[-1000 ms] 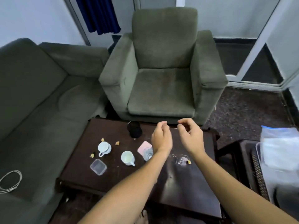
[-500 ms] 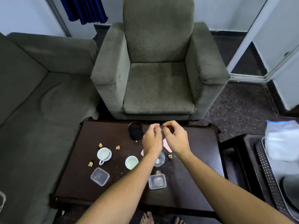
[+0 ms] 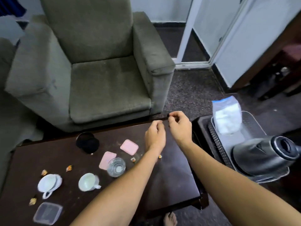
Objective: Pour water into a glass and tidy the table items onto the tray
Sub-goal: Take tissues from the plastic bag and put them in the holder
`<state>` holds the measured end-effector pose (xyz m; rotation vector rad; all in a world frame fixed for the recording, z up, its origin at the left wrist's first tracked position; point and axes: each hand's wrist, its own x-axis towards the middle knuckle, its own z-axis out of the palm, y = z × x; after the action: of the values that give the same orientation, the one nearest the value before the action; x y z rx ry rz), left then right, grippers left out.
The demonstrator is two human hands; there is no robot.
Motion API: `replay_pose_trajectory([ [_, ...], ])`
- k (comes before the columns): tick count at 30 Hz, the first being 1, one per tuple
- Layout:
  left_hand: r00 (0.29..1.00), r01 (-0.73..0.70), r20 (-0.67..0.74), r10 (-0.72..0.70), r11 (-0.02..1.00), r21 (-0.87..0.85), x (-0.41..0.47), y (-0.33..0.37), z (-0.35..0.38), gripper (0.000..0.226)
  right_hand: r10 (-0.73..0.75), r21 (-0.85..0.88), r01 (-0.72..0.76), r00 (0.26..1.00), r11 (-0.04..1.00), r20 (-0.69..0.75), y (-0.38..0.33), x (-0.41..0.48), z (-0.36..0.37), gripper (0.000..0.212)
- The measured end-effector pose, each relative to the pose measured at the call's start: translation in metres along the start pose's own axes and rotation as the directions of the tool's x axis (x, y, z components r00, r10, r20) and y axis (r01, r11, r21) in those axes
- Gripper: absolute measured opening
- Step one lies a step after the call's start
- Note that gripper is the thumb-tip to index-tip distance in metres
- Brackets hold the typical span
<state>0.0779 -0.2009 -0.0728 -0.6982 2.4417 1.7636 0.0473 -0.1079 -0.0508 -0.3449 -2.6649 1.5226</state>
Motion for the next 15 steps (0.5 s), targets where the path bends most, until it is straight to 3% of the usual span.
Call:
replay_pose_trajectory([
  [9, 0.983, 0.003, 0.182, 0.002, 1.000, -0.031, 0.021, 0.041, 0.158, 0.026, 0.256, -0.021, -0.269, 0.937, 0.963, -0.236, 0.094, 0.088, -0.123, 0.016],
  [15, 0.978, -0.021, 0.208, 0.012, 0.999, 0.043, 0.056, 0.061, 0.246, 0.030, 0.285, -0.030, -0.301, 0.926, 0.953, -0.249, 0.137, 0.139, -0.152, 0.024],
])
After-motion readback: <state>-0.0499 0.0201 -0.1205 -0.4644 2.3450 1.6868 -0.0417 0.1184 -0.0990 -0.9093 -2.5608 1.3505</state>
